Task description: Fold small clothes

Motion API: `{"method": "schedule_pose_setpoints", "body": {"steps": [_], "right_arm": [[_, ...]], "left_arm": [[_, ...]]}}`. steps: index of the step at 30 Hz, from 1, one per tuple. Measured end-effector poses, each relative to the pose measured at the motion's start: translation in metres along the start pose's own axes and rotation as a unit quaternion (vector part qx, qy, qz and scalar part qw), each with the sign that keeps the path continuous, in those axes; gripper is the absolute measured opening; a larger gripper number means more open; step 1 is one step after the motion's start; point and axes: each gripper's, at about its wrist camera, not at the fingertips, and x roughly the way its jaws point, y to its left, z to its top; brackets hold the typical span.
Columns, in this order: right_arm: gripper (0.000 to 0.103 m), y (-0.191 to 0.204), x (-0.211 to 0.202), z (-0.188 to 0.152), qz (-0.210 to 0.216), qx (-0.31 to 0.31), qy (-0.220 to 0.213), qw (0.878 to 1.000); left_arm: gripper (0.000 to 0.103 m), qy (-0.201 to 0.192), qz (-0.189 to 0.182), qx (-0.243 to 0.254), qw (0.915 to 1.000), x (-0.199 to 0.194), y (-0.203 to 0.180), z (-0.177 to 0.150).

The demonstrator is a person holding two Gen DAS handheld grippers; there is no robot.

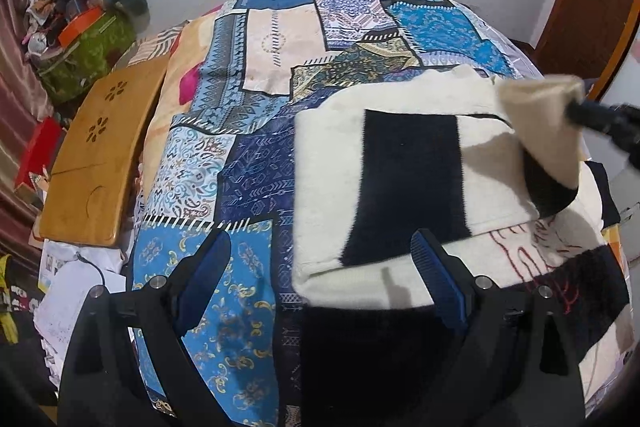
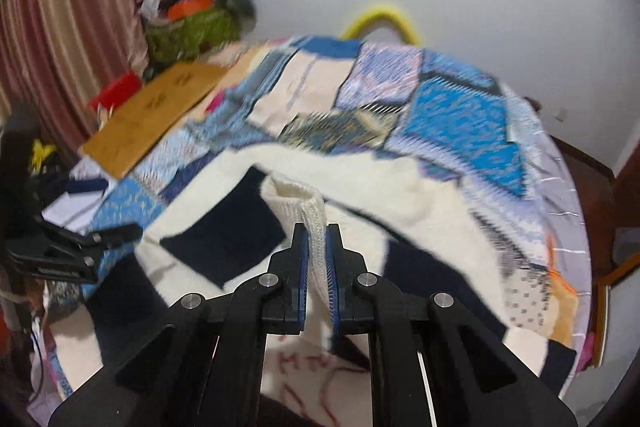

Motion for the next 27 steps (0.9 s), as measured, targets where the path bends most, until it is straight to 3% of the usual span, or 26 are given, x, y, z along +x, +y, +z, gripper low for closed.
{"method": "schedule_pose_setpoints", "body": {"steps": [5, 10, 17, 27], "right_arm": [[0.007, -0.037, -0.036, -0.003, -0.024, 0.041, -0.04, 0.998], [0.007, -0.066, -0.061, -0.017, -0.051, 0.07, -0.054, 0.995], [0.007, -0.102, -0.067, -0.051, -0.078, 0.101, -0.026, 0.991], [0.008, -0.141, -0.048, -0.103, -0.073, 0.165, 0.034, 0.983]], "left_arm": [[0.092, 0.002, -0.004, 0.003, 1.0, -0.001, -0.013, 0.002], [0.092, 0.004, -0.005, 0.013, 0.9999, -0.002, -0.025, 0.002], [0.092, 0.008, -0.01, 0.023, 0.9997, 0.0, -0.04, 0.002], [0.092, 0.02, -0.014, 0.03, 0.9992, 0.006, -0.052, 0.001]]}}
